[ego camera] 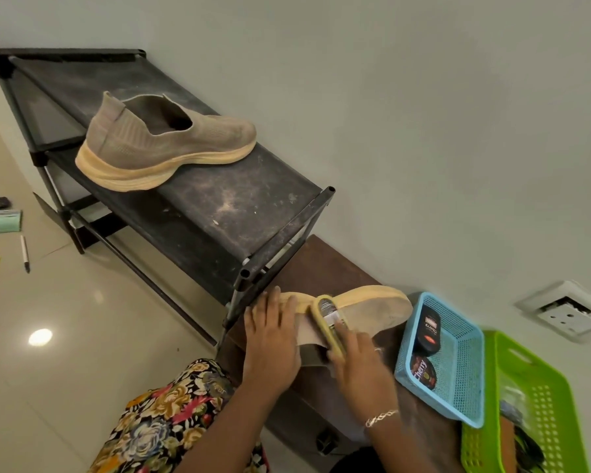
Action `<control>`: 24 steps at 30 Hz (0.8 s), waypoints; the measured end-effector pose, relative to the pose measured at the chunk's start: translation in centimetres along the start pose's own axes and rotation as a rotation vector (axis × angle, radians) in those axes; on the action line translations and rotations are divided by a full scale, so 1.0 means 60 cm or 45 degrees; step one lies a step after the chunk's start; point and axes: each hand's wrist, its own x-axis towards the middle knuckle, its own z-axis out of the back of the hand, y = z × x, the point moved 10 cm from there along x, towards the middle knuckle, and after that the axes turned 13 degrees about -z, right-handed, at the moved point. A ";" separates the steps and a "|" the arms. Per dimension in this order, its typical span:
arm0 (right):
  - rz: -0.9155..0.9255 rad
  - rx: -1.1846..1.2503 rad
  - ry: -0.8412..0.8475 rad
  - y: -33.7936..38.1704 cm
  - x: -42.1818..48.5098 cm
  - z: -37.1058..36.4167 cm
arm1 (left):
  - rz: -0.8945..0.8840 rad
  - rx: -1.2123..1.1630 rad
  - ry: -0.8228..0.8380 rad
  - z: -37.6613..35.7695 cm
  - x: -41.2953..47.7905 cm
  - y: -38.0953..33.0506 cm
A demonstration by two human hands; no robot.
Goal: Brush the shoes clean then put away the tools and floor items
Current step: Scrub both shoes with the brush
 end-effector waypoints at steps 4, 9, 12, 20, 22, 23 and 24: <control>-0.444 0.274 -0.114 -0.093 0.050 0.047 | -0.036 0.081 -0.001 0.001 0.003 -0.004; 0.133 0.249 0.177 0.043 -0.039 0.001 | -0.005 -0.022 -0.013 -0.015 0.005 0.003; -0.124 0.075 0.066 -0.058 0.022 0.023 | -0.066 -0.032 -0.043 -0.014 0.003 -0.003; 0.097 0.295 0.263 0.042 -0.044 -0.004 | -0.059 -0.001 -0.147 -0.011 0.006 0.004; 0.107 0.152 0.154 0.011 -0.020 0.009 | -0.077 0.003 -0.136 -0.008 0.005 0.001; -0.013 0.087 0.108 -0.031 0.008 0.015 | -0.099 0.001 -0.115 -0.012 0.004 -0.003; -0.187 0.048 0.081 -0.076 0.034 0.027 | -0.113 -0.033 -0.113 -0.014 0.002 -0.005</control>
